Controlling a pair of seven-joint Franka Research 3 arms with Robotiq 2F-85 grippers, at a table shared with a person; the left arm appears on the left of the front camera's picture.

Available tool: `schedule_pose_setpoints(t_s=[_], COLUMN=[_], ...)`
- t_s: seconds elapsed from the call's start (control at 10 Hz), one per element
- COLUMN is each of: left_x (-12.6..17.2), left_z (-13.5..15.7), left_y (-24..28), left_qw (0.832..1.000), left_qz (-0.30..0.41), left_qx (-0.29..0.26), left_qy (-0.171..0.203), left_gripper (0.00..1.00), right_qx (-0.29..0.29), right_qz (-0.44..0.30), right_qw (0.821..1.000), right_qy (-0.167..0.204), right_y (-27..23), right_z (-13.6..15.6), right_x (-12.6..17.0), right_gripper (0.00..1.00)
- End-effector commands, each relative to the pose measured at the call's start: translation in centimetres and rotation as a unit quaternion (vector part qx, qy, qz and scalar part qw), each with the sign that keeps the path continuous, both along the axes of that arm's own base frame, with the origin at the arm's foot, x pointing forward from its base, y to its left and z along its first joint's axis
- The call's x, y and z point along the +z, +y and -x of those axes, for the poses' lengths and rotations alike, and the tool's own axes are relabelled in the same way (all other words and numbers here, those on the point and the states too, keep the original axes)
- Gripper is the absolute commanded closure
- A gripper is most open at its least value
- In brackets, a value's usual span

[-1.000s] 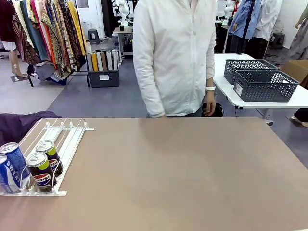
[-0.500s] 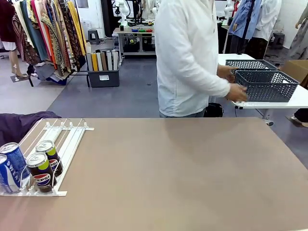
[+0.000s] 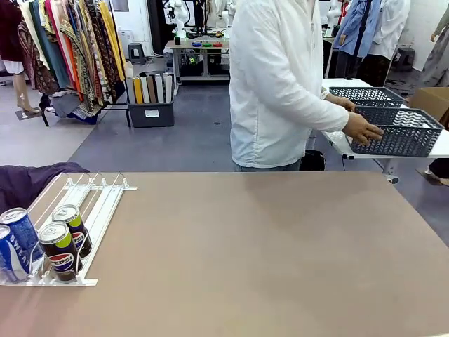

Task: Retrieve and store the cans from the dispenser.
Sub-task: Pick up one can from the Automatic Can Dispenser and place it in the middle of the table.

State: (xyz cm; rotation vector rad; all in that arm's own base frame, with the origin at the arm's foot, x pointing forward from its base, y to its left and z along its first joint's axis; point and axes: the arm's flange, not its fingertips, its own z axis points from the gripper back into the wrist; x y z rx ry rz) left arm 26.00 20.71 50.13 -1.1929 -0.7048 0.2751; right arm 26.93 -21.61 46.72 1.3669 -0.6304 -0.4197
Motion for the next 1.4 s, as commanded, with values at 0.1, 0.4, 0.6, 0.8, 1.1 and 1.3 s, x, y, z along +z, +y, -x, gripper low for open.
schedule_pose_setpoints(t_s=[0.1, 0.4, 0.6, 0.8, 1.1, 1.3], left_x=[2.3, 4.4, 3.6, 3.4, 3.5, 1.2], left_z=[-1.0, -4.4, -6.0, -7.0, -6.0, -7.1], left_y=[-3.2, -10.3, -13.0, -13.8, -14.3, -14.3], left_qw=[0.966, 0.815, 0.749, 0.753, 0.807, 0.771], left_qz=[-0.202, -0.5, -0.585, -0.571, -0.521, -0.541], left_qx=[-0.106, -0.128, -0.131, -0.122, -0.086, -0.108], left_qy=[0.119, 0.262, 0.283, 0.304, 0.264, 0.317], left_gripper=[0.0, 0.0, 0.0, 0.0, 0.0, 0.0], right_qx=[-0.002, -0.002, -0.002, -0.002, -0.002, -0.002], right_qz=[-0.004, -0.004, -0.004, -0.004, -0.004, -0.004], right_qw=[1.0, 1.0, 1.0, 1.0, 1.0, 1.0], right_qy=[-0.011, -0.011, -0.011, -0.011, -0.011, -0.011], right_y=[0.2, 0.2, 0.2, 0.2, 0.2, 0.2], right_z=[-0.4, -0.4, -0.4, -0.4, -0.4, -0.4], right_x=[0.4, 0.4, 0.4, 0.4, 0.4, 0.4], right_gripper=[0.0, 0.0, 0.0, 0.0, 0.0, 0.0])
